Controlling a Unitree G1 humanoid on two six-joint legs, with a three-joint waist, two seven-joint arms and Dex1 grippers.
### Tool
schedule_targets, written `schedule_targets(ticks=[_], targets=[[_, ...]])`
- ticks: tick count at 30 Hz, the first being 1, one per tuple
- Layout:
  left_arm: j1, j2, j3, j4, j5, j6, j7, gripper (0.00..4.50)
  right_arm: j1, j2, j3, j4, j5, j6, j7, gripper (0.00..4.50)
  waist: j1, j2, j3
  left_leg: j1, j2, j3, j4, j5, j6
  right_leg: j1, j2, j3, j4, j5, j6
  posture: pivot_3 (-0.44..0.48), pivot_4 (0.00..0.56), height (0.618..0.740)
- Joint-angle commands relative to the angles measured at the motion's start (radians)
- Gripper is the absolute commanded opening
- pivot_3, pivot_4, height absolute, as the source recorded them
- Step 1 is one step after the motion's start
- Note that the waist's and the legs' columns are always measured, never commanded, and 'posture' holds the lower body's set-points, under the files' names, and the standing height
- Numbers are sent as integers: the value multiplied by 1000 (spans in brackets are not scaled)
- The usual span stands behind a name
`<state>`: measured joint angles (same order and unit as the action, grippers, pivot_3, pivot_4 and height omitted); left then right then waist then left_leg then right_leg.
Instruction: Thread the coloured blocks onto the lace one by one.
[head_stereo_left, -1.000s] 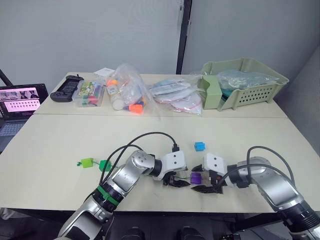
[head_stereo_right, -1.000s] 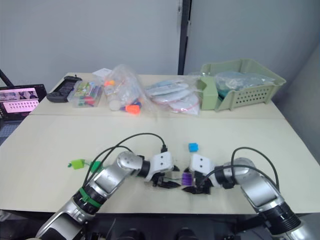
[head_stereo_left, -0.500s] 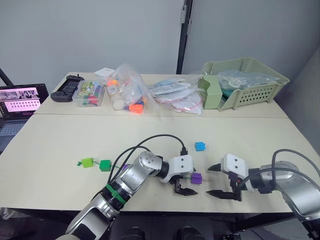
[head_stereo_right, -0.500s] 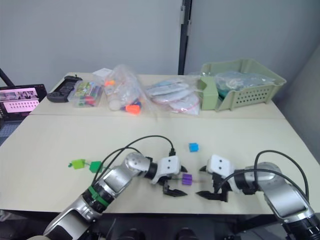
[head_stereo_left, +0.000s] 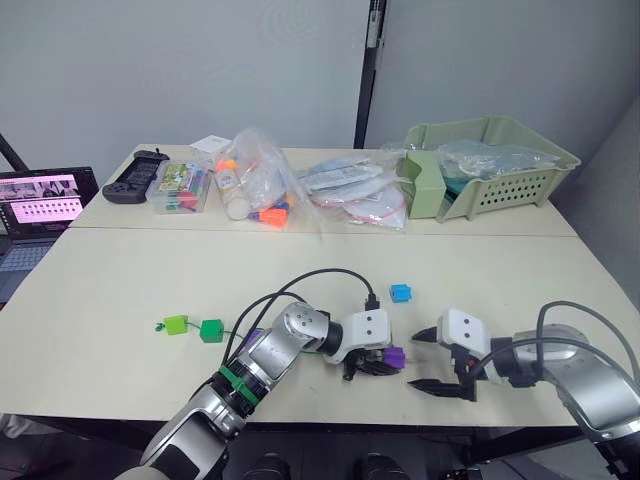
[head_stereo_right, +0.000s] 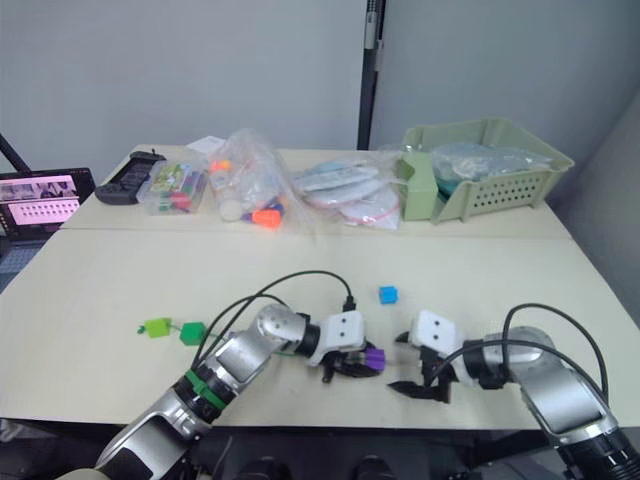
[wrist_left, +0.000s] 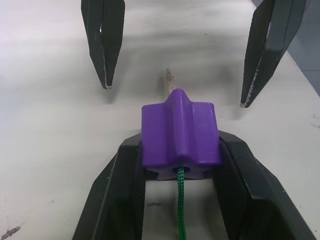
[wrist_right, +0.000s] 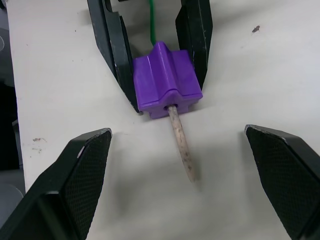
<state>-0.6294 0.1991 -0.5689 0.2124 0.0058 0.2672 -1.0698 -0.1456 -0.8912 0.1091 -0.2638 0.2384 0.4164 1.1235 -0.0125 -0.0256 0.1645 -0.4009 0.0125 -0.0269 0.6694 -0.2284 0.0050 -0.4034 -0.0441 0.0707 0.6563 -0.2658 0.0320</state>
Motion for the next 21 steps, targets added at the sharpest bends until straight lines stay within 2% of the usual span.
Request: schedule_targets(ticks=[1, 3, 4, 6, 10, 16, 17, 21], targets=[[-10, -10, -3, -12, 4, 1, -4, 1360, -21, 8, 3, 0, -5, -22, -2, 4500, 0, 0, 0, 0, 0, 0, 0, 0, 0, 0, 0, 0, 0, 0, 0, 0, 150, 740], [-9, -9, -3, -14, 4, 2, -6, 1360, -25, 9, 7, 5, -7, -24, -2, 4500, 0, 0, 0, 0, 0, 0, 0, 0, 0, 0, 0, 0, 0, 0, 0, 0, 150, 740], [-9, -9, -3, -14, 5, 1, -6, 1360, -27, 10, 10, 9, -9, -27, -2, 4256, 0, 0, 0, 0, 0, 0, 0, 0, 0, 0, 0, 0, 0, 0, 0, 0, 150, 740], [-9, -6, -3, -18, 5, 2, -8, 1360, -31, 13, 17, 19, -13, -34, 0, 3691, 0, 0, 0, 0, 0, 0, 0, 0, 0, 0, 0, 0, 0, 0, 0, 0, 150, 740], [-8, -3, -2, -21, 6, 3, -10, 1360, -35, 13, 29, 38, -29, -53, 6, 2228, 0, 0, 0, 0, 0, 0, 0, 0, 0, 0, 0, 0, 0, 0, 0, 0, 150, 740], [-5, 10, 1, -33, 1, 5, -20, 1360, -35, 8, 33, 57, -45, -79, 11, 263, 0, 0, 0, 0, 0, 0, 0, 0, 0, 0, 0, 0, 0, 0, 0, 0, 150, 740], [-3, 16, 5, -38, -1, 6, -23, 1360, -35, 8, 34, 60, -47, -83, 11, 40, 0, 0, 0, 0, 0, 0, 0, 0, 0, 0, 0, 0, 0, 0, 0, 0, 150, 740], [15, 76, 31, -76, -14, 15, -41, 1360, -38, 10, 34, 67, -51, -97, 14, 0, -2, 0, 0, 0, 0, 0, 0, 0, 0, 0, 0, 0, 0, 0, 0, 0, 150, 740]])
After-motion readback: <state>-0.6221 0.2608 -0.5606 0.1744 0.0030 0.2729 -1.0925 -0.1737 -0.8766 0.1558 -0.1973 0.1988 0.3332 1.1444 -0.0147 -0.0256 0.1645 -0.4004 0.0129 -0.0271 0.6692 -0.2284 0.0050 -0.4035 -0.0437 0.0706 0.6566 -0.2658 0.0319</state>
